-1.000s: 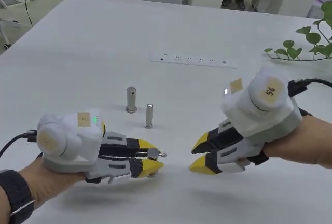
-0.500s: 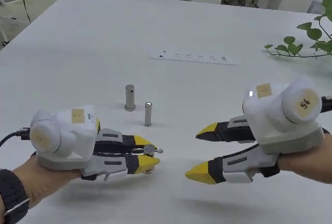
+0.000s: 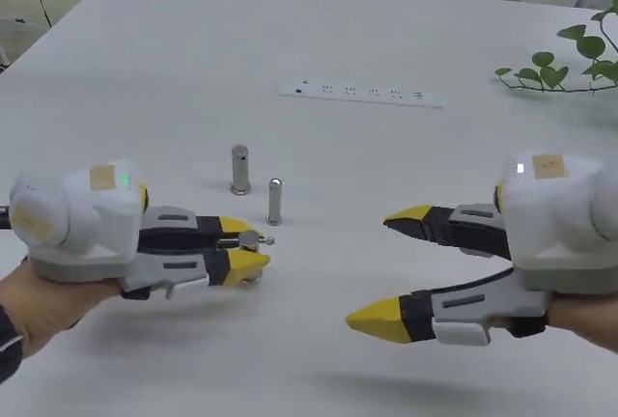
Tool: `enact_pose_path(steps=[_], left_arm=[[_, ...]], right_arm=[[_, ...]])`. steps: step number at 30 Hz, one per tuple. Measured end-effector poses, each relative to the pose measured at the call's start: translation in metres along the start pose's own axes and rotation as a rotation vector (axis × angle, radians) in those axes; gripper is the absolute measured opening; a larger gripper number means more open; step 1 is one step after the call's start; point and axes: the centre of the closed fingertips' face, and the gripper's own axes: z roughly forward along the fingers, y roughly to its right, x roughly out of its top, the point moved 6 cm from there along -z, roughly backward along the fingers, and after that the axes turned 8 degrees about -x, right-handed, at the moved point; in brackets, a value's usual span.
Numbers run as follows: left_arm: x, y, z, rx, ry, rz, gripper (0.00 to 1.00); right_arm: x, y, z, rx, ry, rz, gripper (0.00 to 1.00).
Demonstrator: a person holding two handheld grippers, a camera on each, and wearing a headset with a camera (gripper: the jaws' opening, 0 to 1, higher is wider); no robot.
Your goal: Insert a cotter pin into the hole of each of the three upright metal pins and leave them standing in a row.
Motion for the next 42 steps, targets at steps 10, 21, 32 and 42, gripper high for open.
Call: enact_pose_path(steps=[10, 21, 32, 42], left_arm=[[0.008, -0.045, -0.021, 0.063, 0.016, 0.014, 0.10], [-0.005, -0.079, -0.027, 0.063, 0.021, -0.017, 0.10], [-0.016, -0.085, -0.022, 0.004, 0.008, -0.036, 0.10], [-0.021, -0.087, -0.021, -0.045, 0.005, -0.031, 0.10]], right_arm=[[-0.004, 0.003, 0.000, -0.019, -0.002, 0.031, 0.72], [-0.010, 0.012, 0.002, -0.034, -0.016, 0.047, 0.71], [-0.013, 0.018, 0.004, -0.039, -0.027, 0.055, 0.71], [-0.014, 0.021, 0.001, -0.049, -0.033, 0.049, 0.70]])
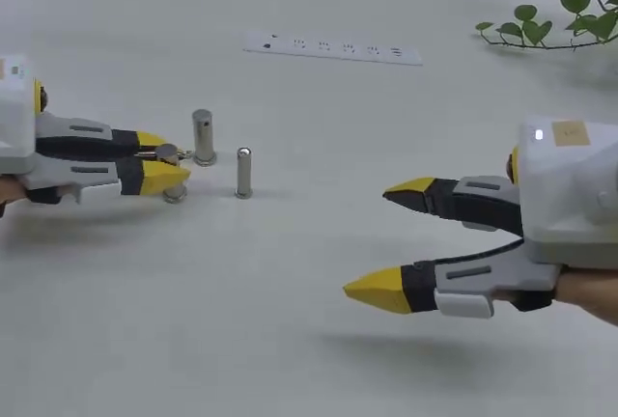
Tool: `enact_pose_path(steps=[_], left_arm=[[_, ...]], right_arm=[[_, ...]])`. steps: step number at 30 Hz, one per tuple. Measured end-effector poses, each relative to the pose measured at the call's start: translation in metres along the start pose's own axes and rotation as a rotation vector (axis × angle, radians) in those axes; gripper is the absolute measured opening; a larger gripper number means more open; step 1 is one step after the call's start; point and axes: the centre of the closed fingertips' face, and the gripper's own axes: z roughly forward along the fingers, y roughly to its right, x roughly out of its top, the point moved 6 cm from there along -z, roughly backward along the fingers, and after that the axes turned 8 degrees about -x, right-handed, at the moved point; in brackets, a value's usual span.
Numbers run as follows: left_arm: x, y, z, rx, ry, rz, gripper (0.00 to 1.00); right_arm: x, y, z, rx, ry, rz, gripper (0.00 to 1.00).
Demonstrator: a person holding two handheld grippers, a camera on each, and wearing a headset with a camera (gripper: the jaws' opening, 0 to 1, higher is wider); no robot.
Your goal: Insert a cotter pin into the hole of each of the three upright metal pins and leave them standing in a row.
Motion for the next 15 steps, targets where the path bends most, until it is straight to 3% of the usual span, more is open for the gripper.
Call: enact_pose_path(steps=[7, 15], left_arm=[[-0.0003, -0.0012, 0.0002, -0.023, 0.005, 0.036, 0.11], [-0.0010, -0.0016, -0.0002, -0.033, 0.021, 0.027, 0.12]], right_arm=[[-0.0007, 0.0028, -0.0024, -0.007, -0.005, -0.003, 0.70], [0.0005, 0.0037, -0.0036, -0.009, -0.013, -0.013, 0.70]])
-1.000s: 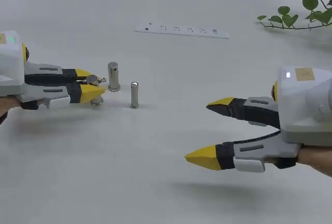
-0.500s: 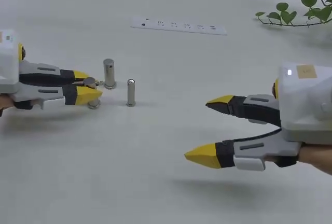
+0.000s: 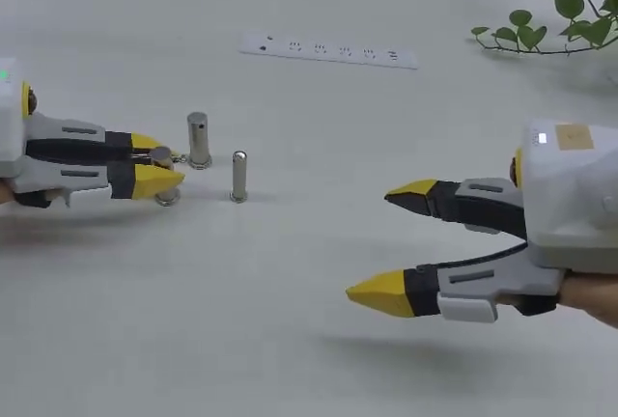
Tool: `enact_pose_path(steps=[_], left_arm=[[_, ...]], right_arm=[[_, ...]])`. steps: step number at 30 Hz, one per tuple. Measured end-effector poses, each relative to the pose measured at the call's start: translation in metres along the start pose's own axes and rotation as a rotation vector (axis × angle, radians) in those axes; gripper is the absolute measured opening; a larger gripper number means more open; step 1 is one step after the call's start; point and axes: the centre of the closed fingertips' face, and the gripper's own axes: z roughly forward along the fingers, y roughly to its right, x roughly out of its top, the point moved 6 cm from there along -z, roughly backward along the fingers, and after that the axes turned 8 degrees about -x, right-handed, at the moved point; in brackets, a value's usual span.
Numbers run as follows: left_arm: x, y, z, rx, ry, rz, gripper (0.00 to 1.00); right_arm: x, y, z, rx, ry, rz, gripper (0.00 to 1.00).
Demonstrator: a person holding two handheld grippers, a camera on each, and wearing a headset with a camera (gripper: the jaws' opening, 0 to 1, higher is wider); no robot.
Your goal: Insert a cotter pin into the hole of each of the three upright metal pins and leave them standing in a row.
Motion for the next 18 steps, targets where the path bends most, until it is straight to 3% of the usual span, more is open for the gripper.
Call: enact_pose_path(steps=[8, 18], left_arm=[[0.0022, -0.0007, -0.0013, 0.012, 0.021, -0.033, 0.25], [0.0074, 0.0017, -0.0081, 0.081, 0.034, -0.113, 0.54]], right_arm=[[0.0015, 0.0012, -0.0006, -0.005, 0.000, -0.003, 0.70], [0.0064, 0.0012, -0.0024, -0.010, 0.010, -0.007, 0.70]])
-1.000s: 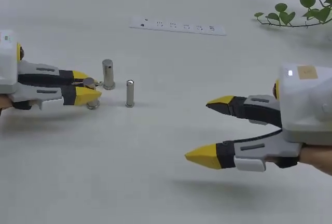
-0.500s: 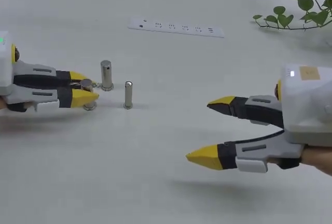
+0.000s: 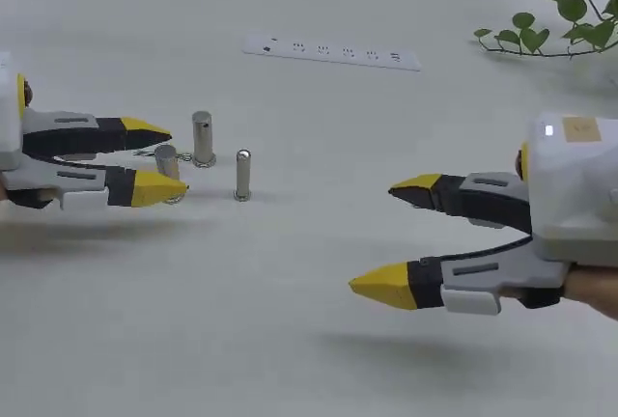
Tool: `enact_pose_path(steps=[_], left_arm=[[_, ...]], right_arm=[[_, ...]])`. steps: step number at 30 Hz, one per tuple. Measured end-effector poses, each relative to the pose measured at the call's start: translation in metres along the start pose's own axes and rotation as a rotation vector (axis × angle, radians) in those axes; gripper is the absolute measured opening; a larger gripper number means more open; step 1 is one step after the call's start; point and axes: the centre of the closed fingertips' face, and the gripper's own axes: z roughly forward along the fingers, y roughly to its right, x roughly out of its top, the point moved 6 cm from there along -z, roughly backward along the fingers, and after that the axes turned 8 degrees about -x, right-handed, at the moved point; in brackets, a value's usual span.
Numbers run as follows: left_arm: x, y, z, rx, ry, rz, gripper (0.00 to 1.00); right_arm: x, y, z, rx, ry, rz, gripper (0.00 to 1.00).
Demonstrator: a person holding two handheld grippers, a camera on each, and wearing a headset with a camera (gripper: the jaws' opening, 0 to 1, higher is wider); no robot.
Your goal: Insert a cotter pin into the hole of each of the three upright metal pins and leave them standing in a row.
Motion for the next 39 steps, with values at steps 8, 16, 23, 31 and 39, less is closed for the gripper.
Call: enact_pose_path(steps=[8, 16, 23, 31, 39], left_arm=[[0.015, 0.014, -0.011, 0.052, 0.030, 0.006, 0.66], [0.033, 0.033, -0.027, 0.118, 0.086, 0.015, 0.69], [0.045, 0.071, -0.035, 0.142, 0.118, 0.027, 0.68], [0.049, 0.111, -0.036, 0.134, 0.130, 0.015, 0.66], [0.050, 0.143, -0.035, 0.124, 0.129, 0.003, 0.63]], right_arm=[[0.005, -0.001, 0.001, -0.001, 0.016, -0.005, 0.69], [0.012, 0.000, 0.003, -0.005, 0.039, -0.018, 0.66], [0.027, 0.007, 0.015, -0.015, 0.077, -0.028, 0.59], [0.049, 0.009, 0.042, 0.005, 0.103, -0.072, 0.52], [0.062, 0.013, 0.071, 0.027, 0.106, -0.083, 0.40]])
